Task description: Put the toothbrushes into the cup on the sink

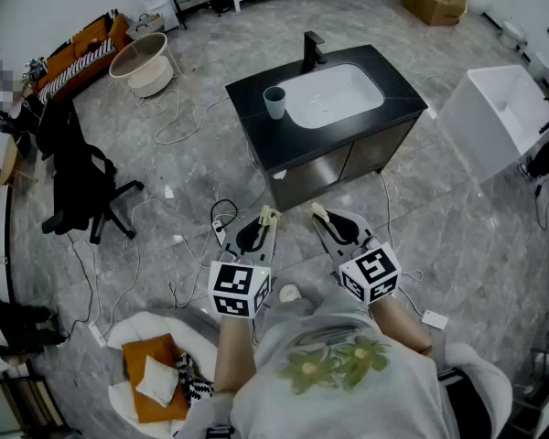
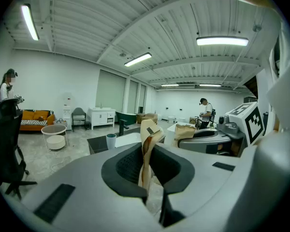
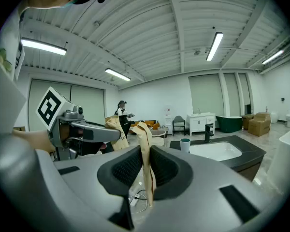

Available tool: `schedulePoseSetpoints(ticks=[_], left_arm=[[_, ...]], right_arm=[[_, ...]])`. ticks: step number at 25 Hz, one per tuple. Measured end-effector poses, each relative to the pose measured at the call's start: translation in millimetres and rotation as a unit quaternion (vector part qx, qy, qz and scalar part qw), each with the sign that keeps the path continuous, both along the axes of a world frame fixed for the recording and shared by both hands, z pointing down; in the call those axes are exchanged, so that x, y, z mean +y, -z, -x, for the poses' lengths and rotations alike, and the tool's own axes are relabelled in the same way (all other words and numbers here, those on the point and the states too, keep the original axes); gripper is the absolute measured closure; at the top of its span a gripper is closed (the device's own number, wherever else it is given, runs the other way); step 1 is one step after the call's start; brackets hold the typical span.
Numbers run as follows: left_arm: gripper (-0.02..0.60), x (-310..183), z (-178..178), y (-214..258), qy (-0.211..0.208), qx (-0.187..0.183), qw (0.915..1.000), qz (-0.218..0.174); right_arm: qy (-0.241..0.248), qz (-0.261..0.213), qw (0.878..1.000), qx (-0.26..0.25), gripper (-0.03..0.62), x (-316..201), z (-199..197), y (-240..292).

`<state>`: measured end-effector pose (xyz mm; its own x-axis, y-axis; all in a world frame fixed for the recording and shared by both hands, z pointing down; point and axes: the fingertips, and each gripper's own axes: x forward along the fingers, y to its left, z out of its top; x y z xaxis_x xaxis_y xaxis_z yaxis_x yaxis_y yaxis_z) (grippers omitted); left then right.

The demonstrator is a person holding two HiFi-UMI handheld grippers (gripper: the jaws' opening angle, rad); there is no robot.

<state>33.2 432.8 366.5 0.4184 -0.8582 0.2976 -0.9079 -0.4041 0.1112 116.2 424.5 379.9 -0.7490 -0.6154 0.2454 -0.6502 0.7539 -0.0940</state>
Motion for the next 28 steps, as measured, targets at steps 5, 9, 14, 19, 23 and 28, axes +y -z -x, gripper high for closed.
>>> schedulePoseSetpoints(ticks=[5, 9, 14, 19, 23, 28], left_arm=[[0.532, -1, 18, -2, -0.006, 0.003, 1.0000, -0.003], [0.532, -6, 23, -3, -0.012, 0.012, 0.9999, -0.003], [0.532, -12, 24, -8, -0.023, 0.013, 0.9997, 0.003], [0.532, -36, 31, -16, -0.026, 0.013, 0.9995, 0.009], [0.532, -64, 35, -20, -0.024, 0.006, 0.9997, 0.009], [0.532, -105, 43, -17, -0.021, -0.002, 0.9997, 0.007]], right_arm=[[-0.008, -0.003, 1.000, 0.004, 0.518, 1, 18, 0], [-0.004, -0.006, 1.000, 0.000, 0.517, 2, 24, 1], [-0.012, -0.009, 1.000, 0.001, 0.517, -8, 26, 0], [-0.018, -0.007, 1.000, -0.004, 0.517, -31, 31, -6], [-0.021, -0.003, 1.000, -0.007, 0.517, -59, 32, -12], [-0.020, 0.002, 1.000, -0.012, 0.517, -102, 39, -13]])
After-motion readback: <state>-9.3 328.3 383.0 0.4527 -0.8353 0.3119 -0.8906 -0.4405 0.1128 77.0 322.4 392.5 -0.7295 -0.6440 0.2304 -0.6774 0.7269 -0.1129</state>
